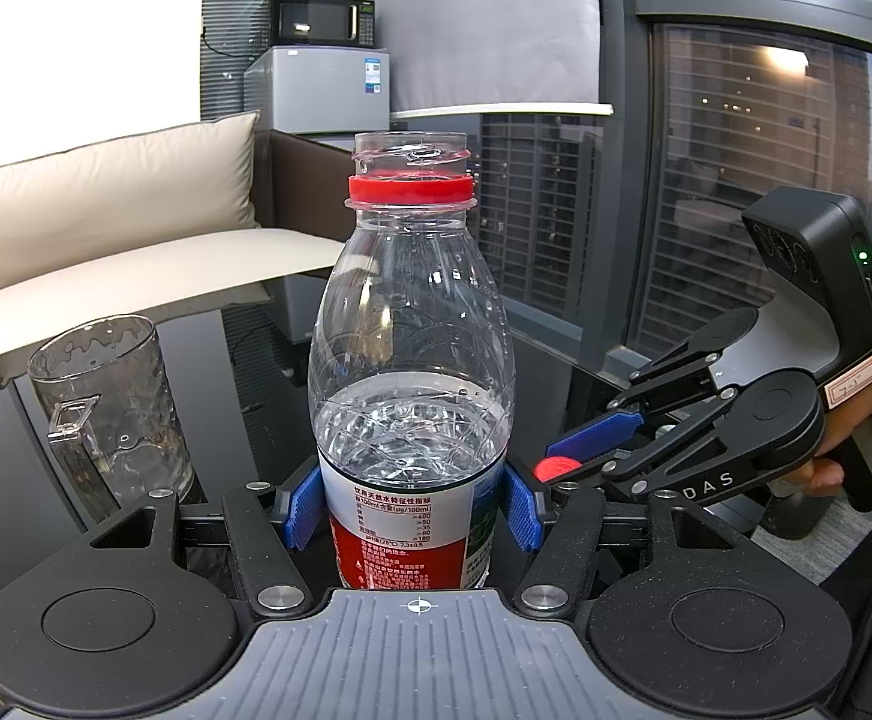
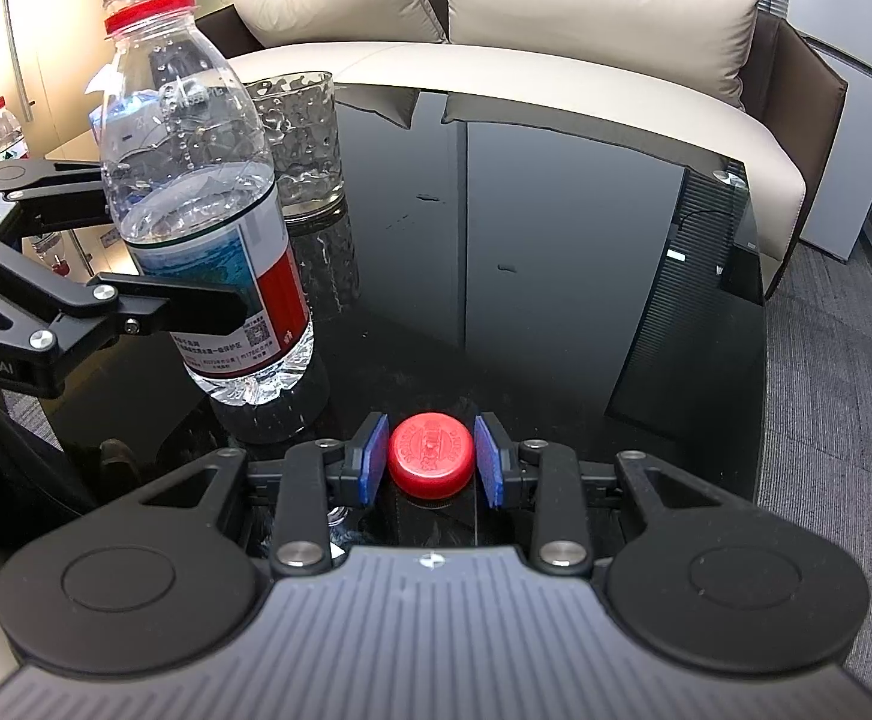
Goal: Unscrew bottle cap and pour
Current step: 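Set the cap down with the right tool while the left tool sets the bottle down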
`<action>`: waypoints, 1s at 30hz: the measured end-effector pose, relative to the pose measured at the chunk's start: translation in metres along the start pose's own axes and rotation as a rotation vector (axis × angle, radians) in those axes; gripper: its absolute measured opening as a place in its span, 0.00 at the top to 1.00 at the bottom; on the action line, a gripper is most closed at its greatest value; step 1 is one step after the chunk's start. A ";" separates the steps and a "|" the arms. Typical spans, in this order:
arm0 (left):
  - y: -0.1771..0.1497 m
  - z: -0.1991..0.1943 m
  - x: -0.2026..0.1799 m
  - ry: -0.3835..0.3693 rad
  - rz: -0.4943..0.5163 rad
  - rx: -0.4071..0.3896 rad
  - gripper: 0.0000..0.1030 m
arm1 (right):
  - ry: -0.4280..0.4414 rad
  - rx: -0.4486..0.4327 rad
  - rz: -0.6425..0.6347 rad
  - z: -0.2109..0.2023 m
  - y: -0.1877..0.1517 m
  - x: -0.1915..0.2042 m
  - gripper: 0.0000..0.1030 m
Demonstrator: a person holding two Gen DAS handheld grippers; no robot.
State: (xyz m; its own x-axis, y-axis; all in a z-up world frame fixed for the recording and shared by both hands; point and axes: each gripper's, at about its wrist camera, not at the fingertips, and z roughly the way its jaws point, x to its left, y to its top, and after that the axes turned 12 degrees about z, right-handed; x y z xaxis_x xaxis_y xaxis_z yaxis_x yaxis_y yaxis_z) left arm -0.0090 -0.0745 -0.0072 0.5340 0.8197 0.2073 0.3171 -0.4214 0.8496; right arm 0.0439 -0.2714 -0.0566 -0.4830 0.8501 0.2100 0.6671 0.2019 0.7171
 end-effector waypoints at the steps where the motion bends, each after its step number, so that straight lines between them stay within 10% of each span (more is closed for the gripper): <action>1: 0.000 0.000 0.001 0.000 0.000 0.000 0.45 | -0.001 -0.001 0.001 0.000 0.000 0.000 0.67; 17: 0.000 0.002 0.000 0.001 -0.007 0.001 0.45 | -0.086 -0.126 0.100 -0.018 -0.007 -0.006 0.24; 30: 0.002 -0.002 -0.001 0.016 -0.009 -0.015 0.30 | -0.151 -0.187 0.243 -0.027 -0.009 -0.008 0.09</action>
State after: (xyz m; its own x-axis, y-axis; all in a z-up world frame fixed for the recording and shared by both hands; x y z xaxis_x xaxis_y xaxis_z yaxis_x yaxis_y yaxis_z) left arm -0.0110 -0.0754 -0.0050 0.5188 0.8295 0.2069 0.3103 -0.4082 0.8586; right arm 0.0260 -0.2930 -0.0466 -0.2238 0.9277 0.2987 0.6302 -0.0960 0.7704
